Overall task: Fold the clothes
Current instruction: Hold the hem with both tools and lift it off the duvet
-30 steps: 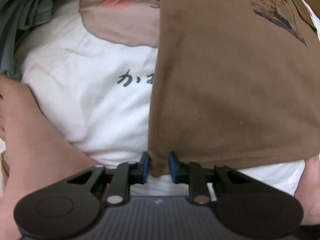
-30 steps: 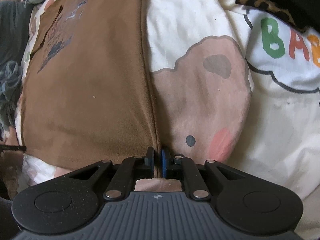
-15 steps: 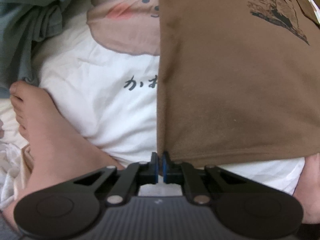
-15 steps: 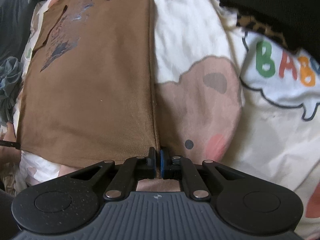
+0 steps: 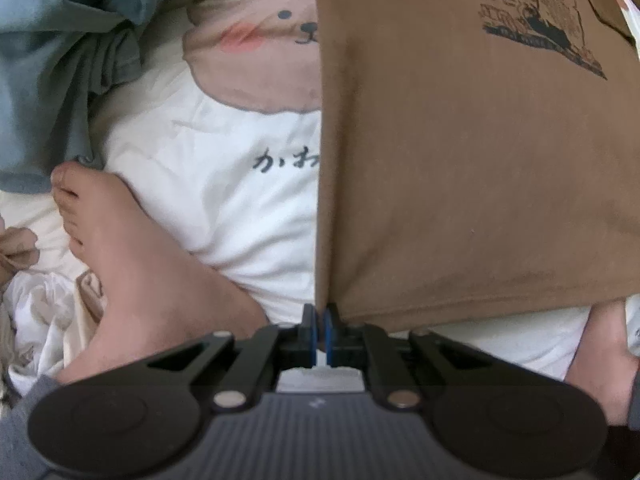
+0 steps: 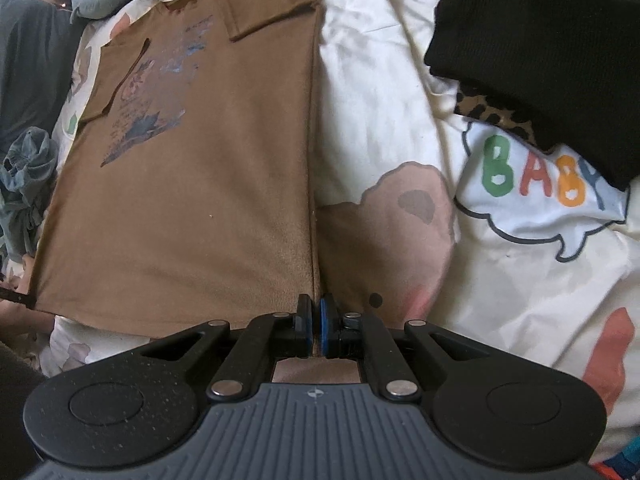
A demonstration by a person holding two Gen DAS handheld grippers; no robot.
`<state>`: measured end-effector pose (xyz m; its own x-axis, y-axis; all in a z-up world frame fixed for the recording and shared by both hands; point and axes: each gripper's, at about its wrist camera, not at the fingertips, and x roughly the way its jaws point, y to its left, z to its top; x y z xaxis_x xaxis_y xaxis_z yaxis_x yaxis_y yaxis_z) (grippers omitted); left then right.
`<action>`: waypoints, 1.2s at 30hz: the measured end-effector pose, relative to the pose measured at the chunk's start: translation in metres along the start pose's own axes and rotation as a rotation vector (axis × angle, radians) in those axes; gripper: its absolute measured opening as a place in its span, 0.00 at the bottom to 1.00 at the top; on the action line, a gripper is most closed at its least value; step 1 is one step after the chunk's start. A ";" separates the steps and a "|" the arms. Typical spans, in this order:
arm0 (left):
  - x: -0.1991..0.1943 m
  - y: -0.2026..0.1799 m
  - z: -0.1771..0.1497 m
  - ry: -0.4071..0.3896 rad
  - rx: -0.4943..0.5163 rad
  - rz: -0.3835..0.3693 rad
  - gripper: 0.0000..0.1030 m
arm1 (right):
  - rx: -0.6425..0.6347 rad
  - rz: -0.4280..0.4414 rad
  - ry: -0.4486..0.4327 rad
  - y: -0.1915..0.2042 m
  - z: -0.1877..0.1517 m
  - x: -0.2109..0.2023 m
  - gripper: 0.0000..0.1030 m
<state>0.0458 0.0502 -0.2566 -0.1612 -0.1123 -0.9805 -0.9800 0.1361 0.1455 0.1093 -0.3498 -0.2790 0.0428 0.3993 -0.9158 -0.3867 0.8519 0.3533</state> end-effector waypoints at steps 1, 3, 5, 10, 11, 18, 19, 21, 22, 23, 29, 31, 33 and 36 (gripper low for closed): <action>0.001 0.000 0.010 0.007 0.004 0.000 0.03 | -0.001 -0.004 0.002 0.000 0.001 -0.002 0.01; -0.003 -0.007 0.007 0.021 0.011 -0.002 0.04 | -0.006 -0.016 0.006 -0.001 0.003 -0.006 0.01; -0.004 -0.013 0.001 0.034 0.033 -0.005 0.04 | -0.003 -0.031 0.011 -0.003 0.003 -0.009 0.01; 0.000 -0.023 -0.008 0.061 0.063 0.000 0.04 | 0.009 -0.055 0.022 -0.009 0.001 -0.012 0.01; 0.000 -0.025 -0.010 0.067 0.072 0.003 0.04 | 0.007 -0.059 0.028 -0.009 0.000 -0.013 0.01; -0.004 -0.027 -0.016 0.096 0.065 -0.021 0.03 | 0.032 -0.058 0.063 -0.012 -0.012 -0.016 0.01; -0.010 -0.027 -0.015 0.088 0.060 -0.031 0.03 | 0.046 -0.051 0.061 -0.013 -0.013 -0.018 0.01; -0.026 -0.027 -0.012 0.068 0.058 -0.047 0.03 | 0.064 -0.034 0.045 -0.014 -0.011 -0.026 0.01; -0.034 -0.028 -0.011 0.057 0.061 -0.054 0.03 | 0.063 -0.028 0.039 -0.013 -0.009 -0.031 0.01; -0.041 -0.027 -0.010 0.049 0.066 -0.058 0.03 | 0.059 -0.022 0.033 -0.011 -0.006 -0.036 0.01; -0.071 -0.017 -0.007 0.003 0.080 -0.086 0.03 | 0.039 0.001 -0.002 -0.003 0.013 -0.067 0.01; -0.076 -0.014 -0.006 -0.010 0.076 -0.092 0.03 | 0.036 0.007 -0.016 -0.001 0.021 -0.077 0.01; -0.079 -0.011 -0.005 -0.023 0.067 -0.101 0.03 | 0.028 0.010 -0.029 0.002 0.027 -0.087 0.01; -0.083 -0.005 -0.006 -0.035 0.049 -0.120 0.03 | 0.017 0.010 -0.044 0.006 0.033 -0.100 0.01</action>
<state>0.0632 0.0532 -0.1749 -0.0378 -0.0960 -0.9947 -0.9850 0.1713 0.0209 0.1331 -0.3732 -0.1792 0.0793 0.4222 -0.9030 -0.3718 0.8531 0.3662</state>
